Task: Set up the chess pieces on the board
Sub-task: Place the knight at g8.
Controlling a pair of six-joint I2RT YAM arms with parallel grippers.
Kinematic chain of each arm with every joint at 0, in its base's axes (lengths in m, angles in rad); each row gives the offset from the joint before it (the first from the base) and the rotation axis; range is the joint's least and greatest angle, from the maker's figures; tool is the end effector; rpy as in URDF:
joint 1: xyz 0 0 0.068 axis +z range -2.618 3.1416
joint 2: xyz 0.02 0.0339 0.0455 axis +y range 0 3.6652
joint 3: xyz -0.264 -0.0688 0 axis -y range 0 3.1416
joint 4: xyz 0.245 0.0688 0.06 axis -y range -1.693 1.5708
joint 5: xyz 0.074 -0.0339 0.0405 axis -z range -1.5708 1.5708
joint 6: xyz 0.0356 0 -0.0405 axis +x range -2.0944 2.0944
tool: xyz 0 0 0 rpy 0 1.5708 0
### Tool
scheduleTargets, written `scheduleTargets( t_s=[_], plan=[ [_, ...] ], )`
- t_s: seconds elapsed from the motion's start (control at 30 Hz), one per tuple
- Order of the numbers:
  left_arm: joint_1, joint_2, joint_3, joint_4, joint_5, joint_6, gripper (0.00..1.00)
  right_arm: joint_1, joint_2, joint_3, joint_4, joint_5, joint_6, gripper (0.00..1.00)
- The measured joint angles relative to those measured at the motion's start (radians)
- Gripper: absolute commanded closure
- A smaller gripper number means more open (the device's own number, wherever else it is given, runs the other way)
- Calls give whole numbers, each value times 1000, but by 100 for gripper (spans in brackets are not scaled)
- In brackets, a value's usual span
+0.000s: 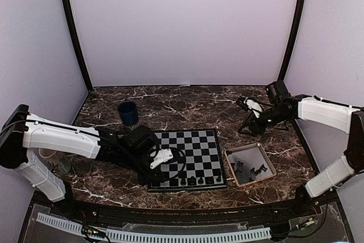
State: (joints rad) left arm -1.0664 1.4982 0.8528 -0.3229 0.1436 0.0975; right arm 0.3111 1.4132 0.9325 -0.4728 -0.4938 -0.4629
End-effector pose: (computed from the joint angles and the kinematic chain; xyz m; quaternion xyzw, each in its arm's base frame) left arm 0.1379 -0.2603 0.1874 0.5413 0.7840 -0.1985 0.2300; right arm 0.2657 0.1032 0.2282 -0.4174 0.8275 0.2098 0.3114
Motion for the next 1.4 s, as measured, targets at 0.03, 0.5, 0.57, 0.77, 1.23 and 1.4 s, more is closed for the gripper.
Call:
scheduleTargets(
  t_s=[0.03,0.5,0.57,0.77,1.23,1.4],
  plan=[
    [-1,2,0,2,2,0,98,0,0,0,0,0,0,52],
    [-18,55,16,18,14,8,92,0,3,0,-2,-3,-11,52],
    [-19,58,20,17,13,9,88,0,4,0,-2,-3,-11,51],
    [-23,67,26,16,0,15,81,0,10,0,-3,-4,-11,51],
    [-25,64,26,11,-13,15,59,0,19,1,-13,-7,-14,51],
    [-25,14,40,-29,-8,32,55,0,17,13,-65,-6,-19,51]
  ],
)
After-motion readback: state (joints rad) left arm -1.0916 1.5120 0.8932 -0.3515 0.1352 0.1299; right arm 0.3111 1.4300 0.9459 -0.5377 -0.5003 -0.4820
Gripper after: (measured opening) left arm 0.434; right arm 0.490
